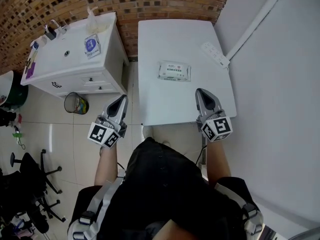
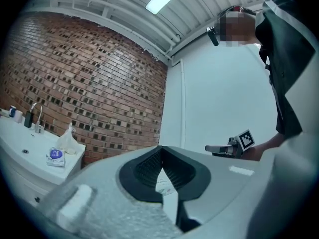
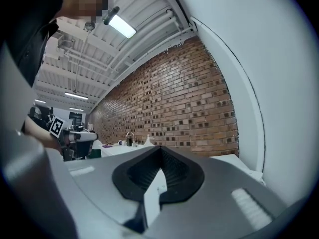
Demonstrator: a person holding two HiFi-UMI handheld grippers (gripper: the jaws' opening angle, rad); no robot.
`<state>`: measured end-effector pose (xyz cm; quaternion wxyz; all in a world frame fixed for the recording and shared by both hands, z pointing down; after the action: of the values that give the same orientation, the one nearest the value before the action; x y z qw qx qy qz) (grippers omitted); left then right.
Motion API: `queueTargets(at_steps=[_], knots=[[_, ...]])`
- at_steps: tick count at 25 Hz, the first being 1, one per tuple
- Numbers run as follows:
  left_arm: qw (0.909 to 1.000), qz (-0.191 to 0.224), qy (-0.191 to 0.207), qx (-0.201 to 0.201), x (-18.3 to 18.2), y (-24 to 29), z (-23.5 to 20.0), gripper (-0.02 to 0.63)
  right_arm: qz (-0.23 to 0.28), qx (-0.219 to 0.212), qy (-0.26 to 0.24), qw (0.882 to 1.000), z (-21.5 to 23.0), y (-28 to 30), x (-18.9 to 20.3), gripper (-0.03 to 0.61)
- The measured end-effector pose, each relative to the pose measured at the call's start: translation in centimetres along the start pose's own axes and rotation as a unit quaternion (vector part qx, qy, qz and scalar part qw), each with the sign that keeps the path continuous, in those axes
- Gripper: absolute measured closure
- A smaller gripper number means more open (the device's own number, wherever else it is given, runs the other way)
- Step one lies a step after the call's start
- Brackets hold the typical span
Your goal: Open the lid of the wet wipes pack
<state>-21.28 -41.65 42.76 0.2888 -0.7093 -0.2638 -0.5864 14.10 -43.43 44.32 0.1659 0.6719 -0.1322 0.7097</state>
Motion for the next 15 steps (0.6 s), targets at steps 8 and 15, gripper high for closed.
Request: queueTargets(at_steps=[8,15], knots=[[0.9997,-0.005,-0.014,0.021,-0.4,3.9,-6.2,0.612,-0.010,0.014,-0.018,1.000,1.4,4.1,-0.7,0.578],[0.9978,-0.032,-0.017,0.057,0.6,6.3,-9.3,0.612,-0.036,0.013,-0.054,0.998,1.1,8.4,0.1,0.578]])
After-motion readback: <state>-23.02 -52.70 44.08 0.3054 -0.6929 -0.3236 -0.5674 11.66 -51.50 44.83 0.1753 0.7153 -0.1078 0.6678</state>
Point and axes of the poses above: the fingertips, and each gripper's own axes: y forward along the fingers, z to its right, x out of its underside, the point moved 7 cm from there along -y, backward along the fingers, and after that the axes turned 8 degrees about x, right-handed, at the moved point
